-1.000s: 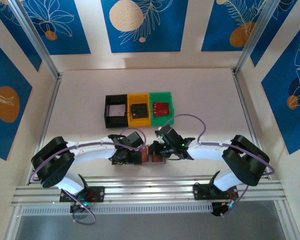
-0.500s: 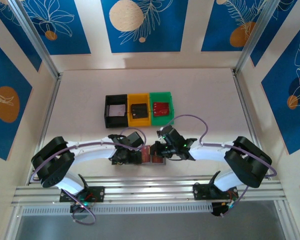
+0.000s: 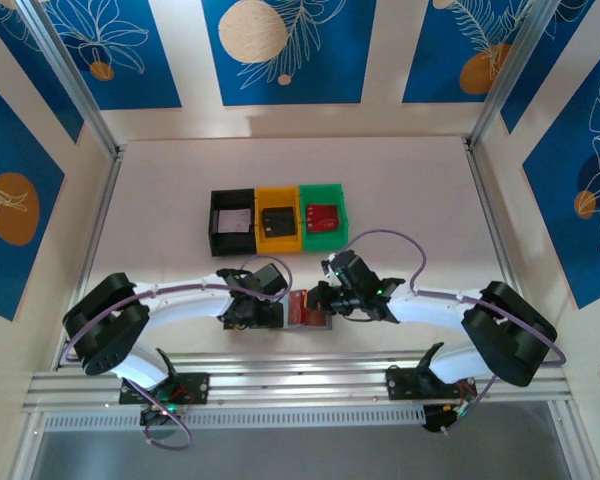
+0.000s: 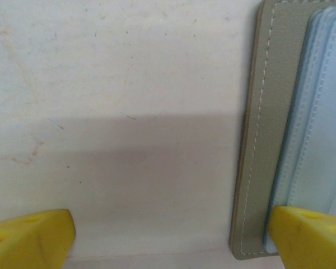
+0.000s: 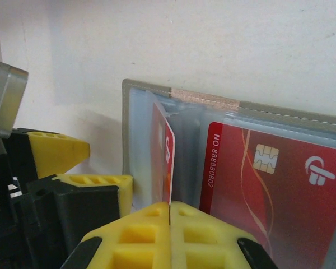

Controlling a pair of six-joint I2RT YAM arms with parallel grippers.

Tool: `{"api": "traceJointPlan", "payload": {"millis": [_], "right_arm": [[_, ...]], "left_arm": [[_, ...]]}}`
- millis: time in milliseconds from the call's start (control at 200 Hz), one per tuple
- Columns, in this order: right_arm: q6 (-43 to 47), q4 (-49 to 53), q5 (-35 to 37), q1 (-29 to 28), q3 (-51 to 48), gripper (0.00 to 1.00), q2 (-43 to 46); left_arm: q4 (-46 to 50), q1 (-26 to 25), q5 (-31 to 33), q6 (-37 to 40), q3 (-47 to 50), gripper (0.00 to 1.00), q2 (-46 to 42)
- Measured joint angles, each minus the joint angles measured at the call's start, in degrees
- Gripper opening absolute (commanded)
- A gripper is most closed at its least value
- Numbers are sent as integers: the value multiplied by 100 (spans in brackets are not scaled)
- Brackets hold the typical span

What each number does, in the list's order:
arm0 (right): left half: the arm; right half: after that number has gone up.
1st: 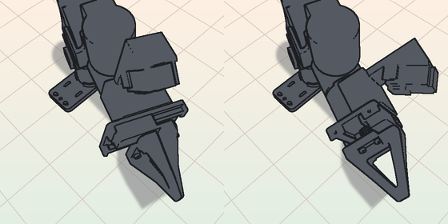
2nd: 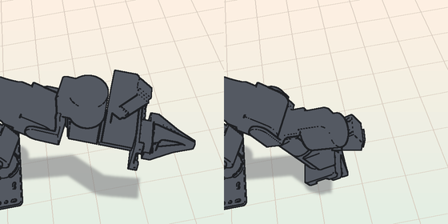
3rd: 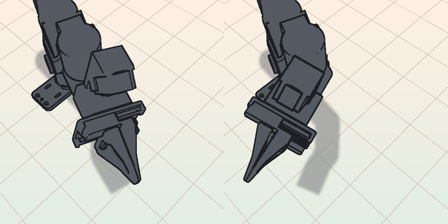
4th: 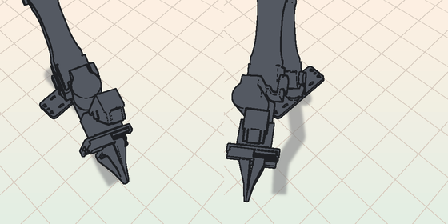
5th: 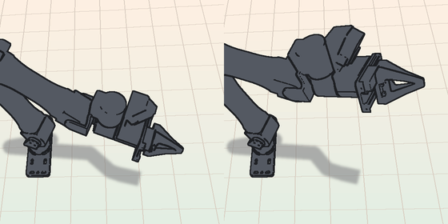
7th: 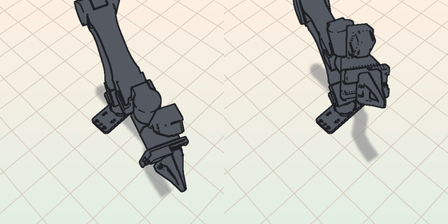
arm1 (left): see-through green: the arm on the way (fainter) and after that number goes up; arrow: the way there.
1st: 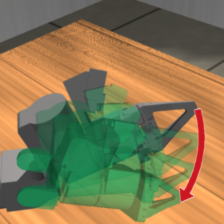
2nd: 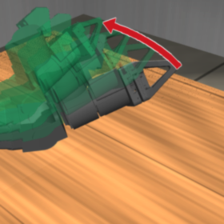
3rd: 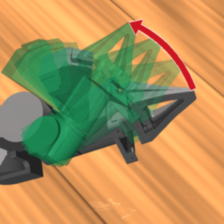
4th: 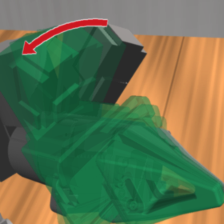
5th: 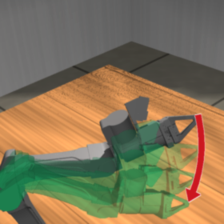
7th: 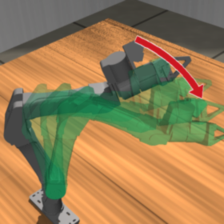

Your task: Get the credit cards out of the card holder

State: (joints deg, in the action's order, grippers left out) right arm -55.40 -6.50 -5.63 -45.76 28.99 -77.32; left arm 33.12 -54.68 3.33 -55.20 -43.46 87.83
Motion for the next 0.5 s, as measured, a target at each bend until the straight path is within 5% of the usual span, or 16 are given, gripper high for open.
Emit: {"api": "traceJointPlan", "payload": {"millis": [500], "right_arm": [[520, 776, -365, 503, -175, 0, 1176]], "left_arm": [[48, 26, -2, 85, -68, 93, -153]]}}
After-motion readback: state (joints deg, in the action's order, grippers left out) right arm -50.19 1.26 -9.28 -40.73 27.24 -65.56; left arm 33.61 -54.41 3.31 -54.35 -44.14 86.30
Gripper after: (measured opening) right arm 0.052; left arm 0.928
